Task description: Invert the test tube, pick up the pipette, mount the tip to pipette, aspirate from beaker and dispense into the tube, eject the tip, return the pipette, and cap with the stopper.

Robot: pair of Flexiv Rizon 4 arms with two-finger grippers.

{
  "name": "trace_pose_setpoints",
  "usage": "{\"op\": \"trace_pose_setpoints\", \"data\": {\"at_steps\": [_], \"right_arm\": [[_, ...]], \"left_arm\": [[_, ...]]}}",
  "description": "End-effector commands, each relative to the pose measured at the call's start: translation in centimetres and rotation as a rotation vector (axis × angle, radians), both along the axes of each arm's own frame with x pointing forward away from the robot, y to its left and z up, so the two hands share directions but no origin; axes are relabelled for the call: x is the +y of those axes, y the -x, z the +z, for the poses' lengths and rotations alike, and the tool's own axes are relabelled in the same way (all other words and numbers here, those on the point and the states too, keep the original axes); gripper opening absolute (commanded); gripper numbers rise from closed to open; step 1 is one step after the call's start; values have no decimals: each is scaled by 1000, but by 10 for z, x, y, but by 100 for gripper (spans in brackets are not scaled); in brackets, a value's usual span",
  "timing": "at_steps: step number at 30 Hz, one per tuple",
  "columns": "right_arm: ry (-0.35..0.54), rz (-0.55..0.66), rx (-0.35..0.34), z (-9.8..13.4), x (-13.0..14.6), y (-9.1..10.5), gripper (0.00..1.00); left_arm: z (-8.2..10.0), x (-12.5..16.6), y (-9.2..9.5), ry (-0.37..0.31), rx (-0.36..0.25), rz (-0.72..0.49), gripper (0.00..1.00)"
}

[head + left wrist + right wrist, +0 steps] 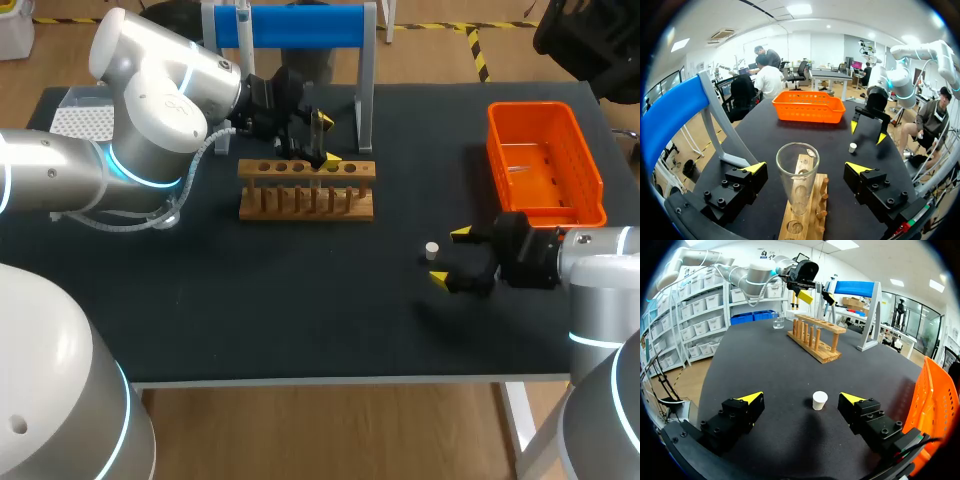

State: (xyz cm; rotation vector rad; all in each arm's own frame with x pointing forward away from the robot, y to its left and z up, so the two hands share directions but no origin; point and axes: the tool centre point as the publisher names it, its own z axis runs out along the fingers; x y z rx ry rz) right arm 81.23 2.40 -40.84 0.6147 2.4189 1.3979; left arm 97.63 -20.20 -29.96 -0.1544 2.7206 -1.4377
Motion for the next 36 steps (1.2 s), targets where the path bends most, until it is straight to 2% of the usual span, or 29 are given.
{"op": "trace_pose_setpoints", "data": {"at_steps": [1, 13, 14, 15, 17, 18, 19, 24, 29, 36], "right_arm": [[3, -16, -10, -7, 6, -3, 100], [9, -64, 0, -8, 11, -14, 100], [8, -66, 1, -8, 12, -14, 96], [7, -67, 2, -8, 12, -15, 86], [6, -71, 6, -8, 13, -16, 78], [5, -74, 7, -9, 14, -16, 60], [5, -76, 9, -9, 14, -16, 49], [6, -86, 18, -11, 14, -19, 49], [5, -102, 26, -13, 14, -23, 62], [0, -115, 36, -14, 15, -27, 58]], "left_arm": [[0, 0, 0, 0, 0, -1, 100], [0, 0, 0, 0, 0, -1, 100], [0, 0, 0, 0, 0, -1, 100], [0, 0, 0, 0, 0, -1, 100], [0, 0, 0, 0, 0, -1, 100], [0, 0, 0, 0, 0, -1, 100], [0, 0, 0, 0, 0, -1, 100], [0, 0, 0, 0, 0, -1, 100], [0, 0, 0, 0, 0, -1, 100], [0, 0, 0, 0, 0, -1, 100]]}}
